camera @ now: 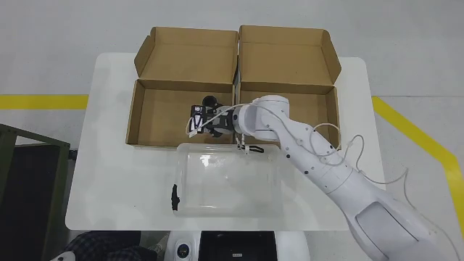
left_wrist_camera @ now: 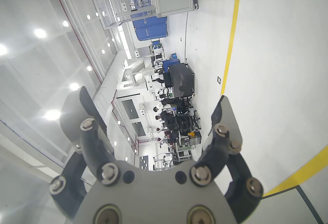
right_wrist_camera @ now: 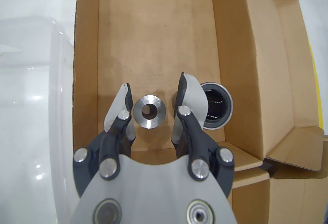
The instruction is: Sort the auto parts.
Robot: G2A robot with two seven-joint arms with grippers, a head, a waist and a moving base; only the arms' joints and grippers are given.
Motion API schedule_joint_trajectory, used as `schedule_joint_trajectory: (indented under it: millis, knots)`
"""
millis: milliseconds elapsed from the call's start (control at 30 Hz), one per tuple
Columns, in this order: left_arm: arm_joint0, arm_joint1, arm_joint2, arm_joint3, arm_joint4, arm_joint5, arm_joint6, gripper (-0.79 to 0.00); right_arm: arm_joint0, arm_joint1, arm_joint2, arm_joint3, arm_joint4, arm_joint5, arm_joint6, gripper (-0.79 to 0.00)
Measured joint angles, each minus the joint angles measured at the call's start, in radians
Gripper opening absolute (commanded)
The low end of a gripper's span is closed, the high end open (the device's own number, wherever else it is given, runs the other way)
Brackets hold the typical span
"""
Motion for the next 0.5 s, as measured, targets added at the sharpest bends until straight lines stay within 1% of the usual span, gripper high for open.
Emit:
schedule_joint_trajectory:
  millis: [167,300,500]
  knots:
    - [0.000,0.000,0.000,0.000,0.000,0.000,0.000,0.000,-0.033,0.016,0.060,-0.079,0.024,0.003,-0.006,-0.443]
    - [0.000,0.000,0.000,0.000,0.000,0.000,0.000,0.000,-0.083,0.036,0.120,-0.162,0.038,0.005,-0.005,-0.440]
    - [0.000,0.000,0.000,0.000,0.000,0.000,0.000,0.000,-0.205,0.075,0.232,-0.321,0.043,-0.005,0.008,-0.431]
